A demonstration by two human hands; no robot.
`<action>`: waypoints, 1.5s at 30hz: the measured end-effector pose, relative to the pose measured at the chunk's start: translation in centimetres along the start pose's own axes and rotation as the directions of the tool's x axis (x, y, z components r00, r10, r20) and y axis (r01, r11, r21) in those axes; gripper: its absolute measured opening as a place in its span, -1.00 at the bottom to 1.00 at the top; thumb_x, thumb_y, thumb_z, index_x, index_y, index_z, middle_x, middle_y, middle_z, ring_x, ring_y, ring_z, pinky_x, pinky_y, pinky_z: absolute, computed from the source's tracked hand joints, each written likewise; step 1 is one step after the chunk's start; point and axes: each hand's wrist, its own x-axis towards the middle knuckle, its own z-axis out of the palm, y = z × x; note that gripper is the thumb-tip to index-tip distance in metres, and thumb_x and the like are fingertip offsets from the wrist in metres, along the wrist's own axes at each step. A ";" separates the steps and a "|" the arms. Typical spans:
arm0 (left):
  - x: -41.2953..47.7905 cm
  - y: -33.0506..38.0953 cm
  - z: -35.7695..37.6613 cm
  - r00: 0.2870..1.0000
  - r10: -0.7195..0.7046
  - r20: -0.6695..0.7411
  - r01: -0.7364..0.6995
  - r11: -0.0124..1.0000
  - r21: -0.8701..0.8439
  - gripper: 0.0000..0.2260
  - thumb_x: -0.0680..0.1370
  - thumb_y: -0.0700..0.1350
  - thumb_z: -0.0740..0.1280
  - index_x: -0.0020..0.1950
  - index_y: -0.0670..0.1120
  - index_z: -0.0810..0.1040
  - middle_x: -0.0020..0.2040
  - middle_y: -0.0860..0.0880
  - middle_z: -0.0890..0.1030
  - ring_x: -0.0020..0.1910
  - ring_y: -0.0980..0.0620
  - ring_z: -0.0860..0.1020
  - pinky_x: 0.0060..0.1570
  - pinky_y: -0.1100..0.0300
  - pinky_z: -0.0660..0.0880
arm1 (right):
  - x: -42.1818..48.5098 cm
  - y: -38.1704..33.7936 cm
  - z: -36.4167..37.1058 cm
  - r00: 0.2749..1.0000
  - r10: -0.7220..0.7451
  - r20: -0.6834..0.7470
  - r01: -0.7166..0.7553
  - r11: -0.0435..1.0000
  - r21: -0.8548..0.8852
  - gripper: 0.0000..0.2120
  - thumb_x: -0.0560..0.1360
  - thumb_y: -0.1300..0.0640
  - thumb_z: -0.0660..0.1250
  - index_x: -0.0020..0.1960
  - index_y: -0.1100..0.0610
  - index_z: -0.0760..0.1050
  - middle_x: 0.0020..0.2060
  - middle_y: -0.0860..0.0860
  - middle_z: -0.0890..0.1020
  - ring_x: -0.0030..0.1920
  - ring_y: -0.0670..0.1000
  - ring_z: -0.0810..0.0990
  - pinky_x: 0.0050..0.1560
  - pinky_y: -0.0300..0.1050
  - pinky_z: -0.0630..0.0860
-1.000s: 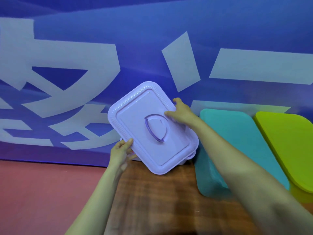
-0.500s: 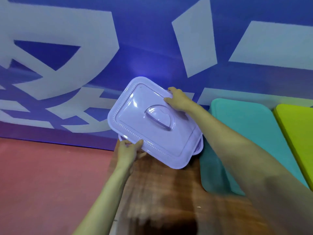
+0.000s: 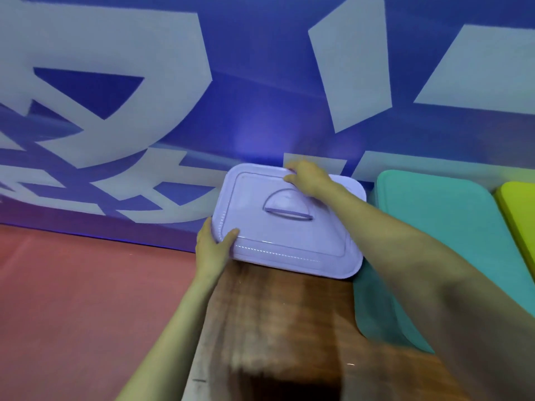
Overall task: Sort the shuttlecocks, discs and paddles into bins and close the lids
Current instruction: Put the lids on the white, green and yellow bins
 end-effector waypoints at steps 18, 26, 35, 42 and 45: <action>0.6 -0.6 0.8 0.995 -0.103 -0.012 0.103 0.994 -0.029 -0.34 0.36 0.14 0.42 0.33 -0.20 0.40 0.24 -0.21 0.46 0.18 -0.21 0.46 0.19 -0.15 0.42 | -11.1 3.2 4.3 0.805 0.579 -0.134 -0.526 0.799 0.292 -0.31 0.52 -0.08 0.28 0.46 0.18 0.03 0.48 0.15 -0.02 0.41 0.25 0.14 0.31 0.22 0.23; 2.0 -1.5 -1.0 0.989 -0.146 0.002 0.146 0.984 -0.098 -0.37 0.38 0.08 0.47 0.39 -0.04 0.37 0.32 -0.07 0.44 0.22 -0.13 0.48 0.20 -0.15 0.45 | -11.9 2.6 5.7 0.809 0.587 -0.040 -0.559 0.788 0.257 -0.15 0.49 -0.26 0.23 0.53 0.07 -0.15 0.50 0.16 -0.11 0.36 0.30 0.20 0.32 0.16 0.23; 1.3 -2.1 -1.8 0.982 -0.189 0.001 0.186 0.962 -0.201 -0.45 0.36 -0.11 0.53 0.29 -0.14 0.41 0.16 -0.06 0.55 0.05 -0.07 0.56 0.00 0.01 0.52 | -13.0 2.8 6.4 0.790 0.610 -0.063 -0.552 0.752 0.361 -0.12 0.39 -0.24 0.38 0.50 0.01 -0.03 0.46 0.11 0.00 0.29 0.28 0.27 0.26 0.18 0.32; -1.6 -3.4 -3.2 0.988 -0.157 0.000 0.152 0.960 -0.237 -0.53 0.38 -0.17 0.51 0.22 -0.16 0.42 0.12 -0.07 0.53 -0.02 -0.01 0.53 -0.11 0.16 0.46 | -15.1 2.6 7.2 0.821 0.567 -0.071 -0.525 0.798 0.296 -0.14 0.44 -0.22 0.34 0.51 0.06 -0.06 0.46 0.14 -0.01 0.32 0.31 0.24 0.30 0.18 0.29; -1.3 -2.9 -3.2 0.991 -0.136 -0.006 0.132 0.968 -0.213 -0.53 0.39 -0.14 0.51 0.21 -0.14 0.41 0.11 -0.05 0.52 0.01 -0.03 0.53 -0.08 0.11 0.49 | -14.8 2.4 6.6 0.827 0.553 -0.102 -0.502 0.808 0.307 -0.22 0.49 -0.13 0.31 0.51 0.13 -0.02 0.46 0.18 0.02 0.33 0.33 0.24 0.34 0.16 0.25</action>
